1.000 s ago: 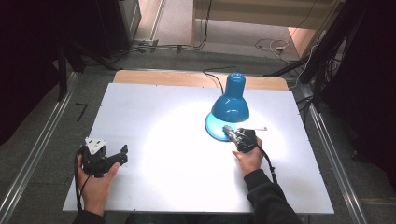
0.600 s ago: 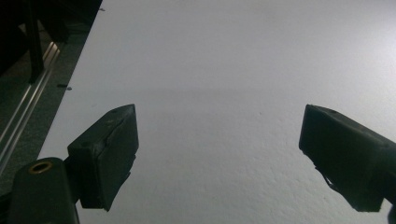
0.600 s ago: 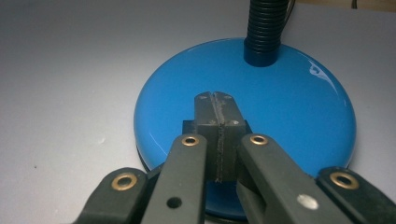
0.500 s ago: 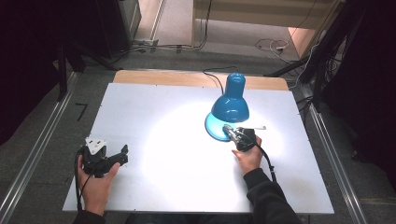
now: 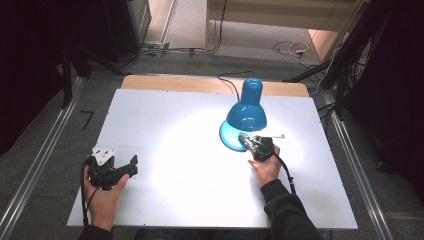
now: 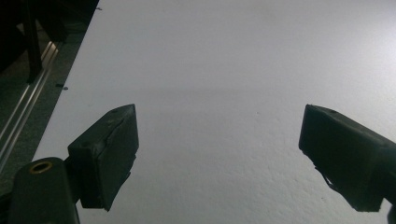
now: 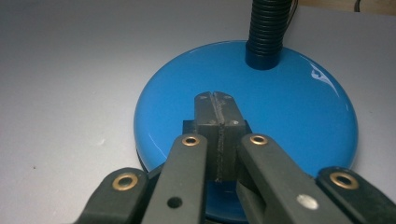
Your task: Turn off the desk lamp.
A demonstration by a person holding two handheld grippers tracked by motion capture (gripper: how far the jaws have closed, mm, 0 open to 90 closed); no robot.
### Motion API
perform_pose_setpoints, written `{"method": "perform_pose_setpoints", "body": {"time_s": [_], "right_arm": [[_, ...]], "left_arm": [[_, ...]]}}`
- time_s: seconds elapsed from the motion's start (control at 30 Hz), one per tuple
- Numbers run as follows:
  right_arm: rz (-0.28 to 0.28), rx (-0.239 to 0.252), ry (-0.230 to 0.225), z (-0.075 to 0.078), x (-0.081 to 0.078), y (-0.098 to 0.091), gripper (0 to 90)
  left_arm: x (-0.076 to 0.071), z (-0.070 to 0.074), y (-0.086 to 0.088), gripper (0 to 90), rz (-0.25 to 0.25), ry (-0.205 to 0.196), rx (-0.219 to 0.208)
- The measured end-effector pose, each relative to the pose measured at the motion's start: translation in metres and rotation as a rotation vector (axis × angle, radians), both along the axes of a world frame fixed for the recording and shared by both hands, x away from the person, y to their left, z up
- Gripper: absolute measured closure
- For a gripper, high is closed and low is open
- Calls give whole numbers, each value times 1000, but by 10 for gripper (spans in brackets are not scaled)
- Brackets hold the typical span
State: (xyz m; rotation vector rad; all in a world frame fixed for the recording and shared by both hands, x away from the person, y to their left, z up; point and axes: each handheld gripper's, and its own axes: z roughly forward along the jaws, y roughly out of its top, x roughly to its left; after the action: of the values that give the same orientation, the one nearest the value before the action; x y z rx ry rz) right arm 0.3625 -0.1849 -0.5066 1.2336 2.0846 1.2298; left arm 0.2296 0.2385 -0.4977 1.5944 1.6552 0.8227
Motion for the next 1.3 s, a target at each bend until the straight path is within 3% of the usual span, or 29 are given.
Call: {"method": "perform_pose_setpoints", "body": {"time_s": [0.23,0.33,0.37,0.63,0.97,1.3], "right_arm": [[-20,-17,-14,-2,3,0,883],[-23,10,4,-2,4,-1,884],[-16,-19,-21,-2,3,1,883],[-55,38,21,-3,9,-11,877],[-71,92,33,1,10,-20,673],[-79,103,34,6,11,-30,437]], "left_arm": [[0,0,0,132,-1,3,1],[0,0,0,133,-1,1,-2],[0,0,1,133,-2,-2,-5],[0,0,2,134,3,0,-9],[0,0,3,134,0,1,-10],[0,0,3,134,3,-4,-16]]}}
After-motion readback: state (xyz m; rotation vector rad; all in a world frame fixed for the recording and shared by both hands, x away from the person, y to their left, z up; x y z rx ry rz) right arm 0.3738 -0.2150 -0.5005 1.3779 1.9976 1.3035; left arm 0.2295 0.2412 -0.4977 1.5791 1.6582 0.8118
